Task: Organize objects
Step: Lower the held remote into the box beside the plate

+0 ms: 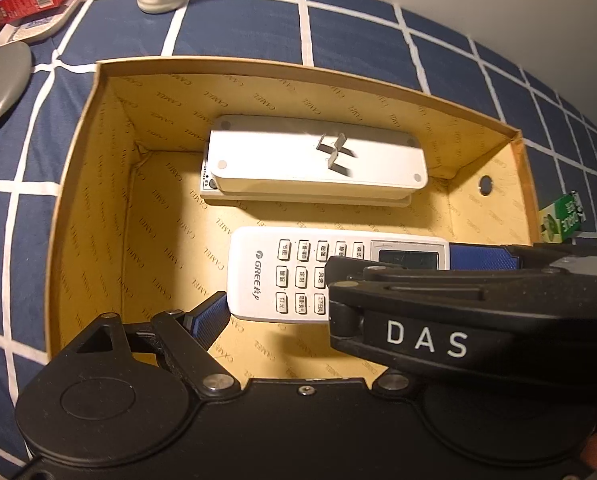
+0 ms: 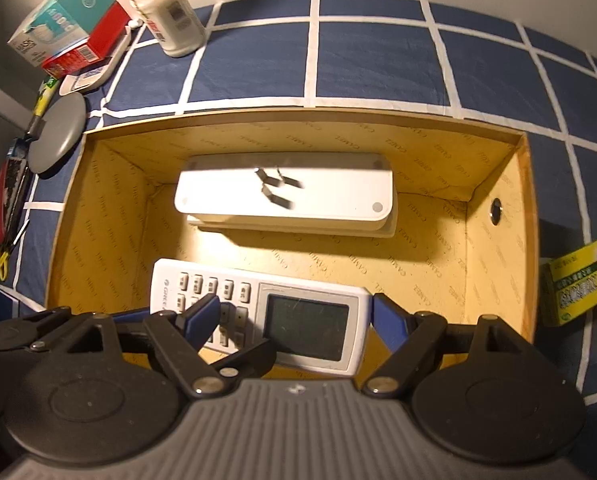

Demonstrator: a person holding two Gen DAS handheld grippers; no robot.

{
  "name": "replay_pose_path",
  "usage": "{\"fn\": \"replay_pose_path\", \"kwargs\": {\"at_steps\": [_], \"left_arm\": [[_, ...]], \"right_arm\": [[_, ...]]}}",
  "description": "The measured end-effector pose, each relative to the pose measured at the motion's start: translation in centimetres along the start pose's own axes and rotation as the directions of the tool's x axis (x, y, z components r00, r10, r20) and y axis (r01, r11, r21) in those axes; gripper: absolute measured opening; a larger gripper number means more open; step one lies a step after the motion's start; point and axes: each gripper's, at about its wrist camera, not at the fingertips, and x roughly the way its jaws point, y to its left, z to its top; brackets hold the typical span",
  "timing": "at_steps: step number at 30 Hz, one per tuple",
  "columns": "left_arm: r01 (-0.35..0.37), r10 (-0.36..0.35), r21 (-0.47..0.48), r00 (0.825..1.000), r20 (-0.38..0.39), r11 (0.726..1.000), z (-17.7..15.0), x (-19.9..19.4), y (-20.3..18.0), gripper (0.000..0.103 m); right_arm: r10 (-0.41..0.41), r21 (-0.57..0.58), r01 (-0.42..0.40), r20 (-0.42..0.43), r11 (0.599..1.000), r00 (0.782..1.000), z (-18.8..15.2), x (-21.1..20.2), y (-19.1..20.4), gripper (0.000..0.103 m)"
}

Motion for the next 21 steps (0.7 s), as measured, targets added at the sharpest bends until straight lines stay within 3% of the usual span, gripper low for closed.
{"fn": "replay_pose_path", "kwargs": {"at_steps": [21], "left_arm": [[0.021,-0.024,-0.039,0.996,-0.091,0.999,2.9,5.5,1.9,0.081]], "right_arm": [[-0.017,-0.002,0.017,-0.085,1.0,0.996,3.0,6.0,-0.7,0.081]]}}
